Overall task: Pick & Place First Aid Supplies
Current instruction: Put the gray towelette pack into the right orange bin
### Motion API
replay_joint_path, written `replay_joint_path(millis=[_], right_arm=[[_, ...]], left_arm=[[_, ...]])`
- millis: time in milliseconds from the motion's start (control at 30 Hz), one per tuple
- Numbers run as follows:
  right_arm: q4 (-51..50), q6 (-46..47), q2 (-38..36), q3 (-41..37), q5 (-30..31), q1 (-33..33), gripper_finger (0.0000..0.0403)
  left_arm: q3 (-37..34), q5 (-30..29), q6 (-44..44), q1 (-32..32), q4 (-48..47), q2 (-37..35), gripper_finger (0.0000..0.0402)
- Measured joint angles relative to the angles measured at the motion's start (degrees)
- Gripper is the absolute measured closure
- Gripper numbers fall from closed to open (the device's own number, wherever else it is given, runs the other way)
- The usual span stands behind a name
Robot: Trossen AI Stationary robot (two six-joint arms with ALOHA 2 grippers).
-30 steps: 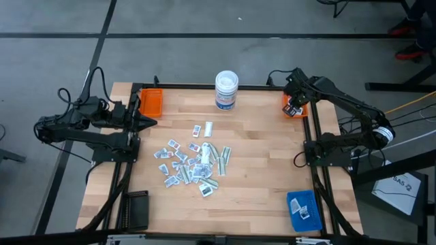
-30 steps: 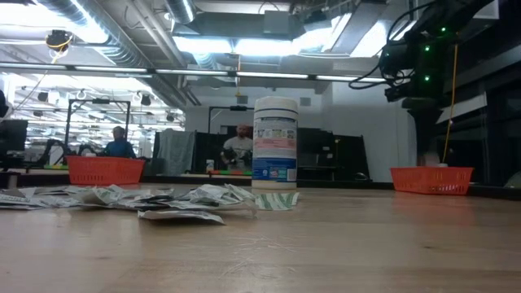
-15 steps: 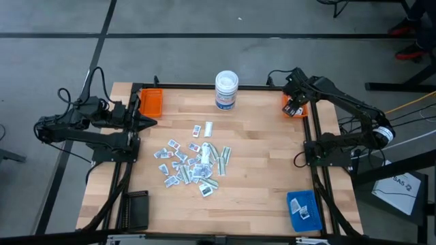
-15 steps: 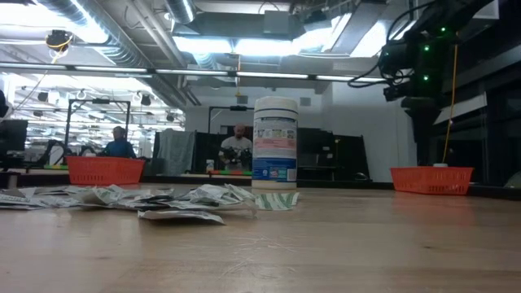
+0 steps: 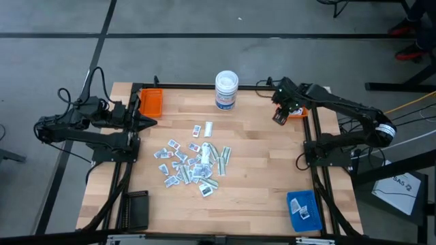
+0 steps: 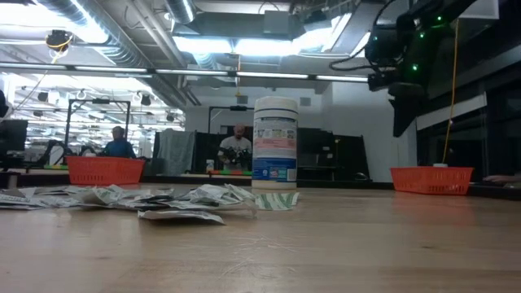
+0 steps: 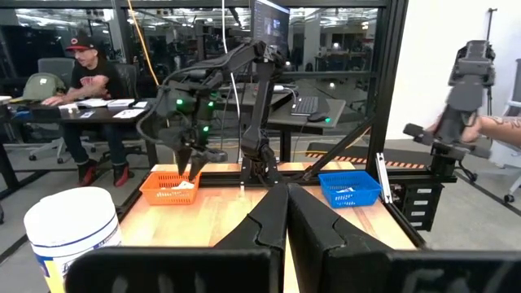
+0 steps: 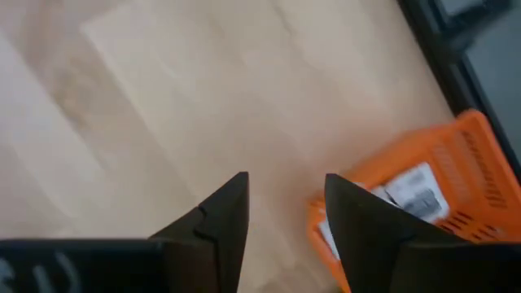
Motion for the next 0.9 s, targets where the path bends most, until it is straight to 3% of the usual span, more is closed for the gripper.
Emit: replay_joint_path(millis=[667, 900], right_arm=[[17.06, 7.09, 0.0, 0.0, 0.62, 30.5, 0.0241], [21.35, 9.46, 0.05, 0.0, 7.59, 39.29, 0.0241]], left_arm=[[0.0, 0.01, 0.01, 0.0, 0.0, 0.0, 0.0398], [0.0, 0.01, 0.0, 0.01, 0.0, -0.02, 0.0397]])
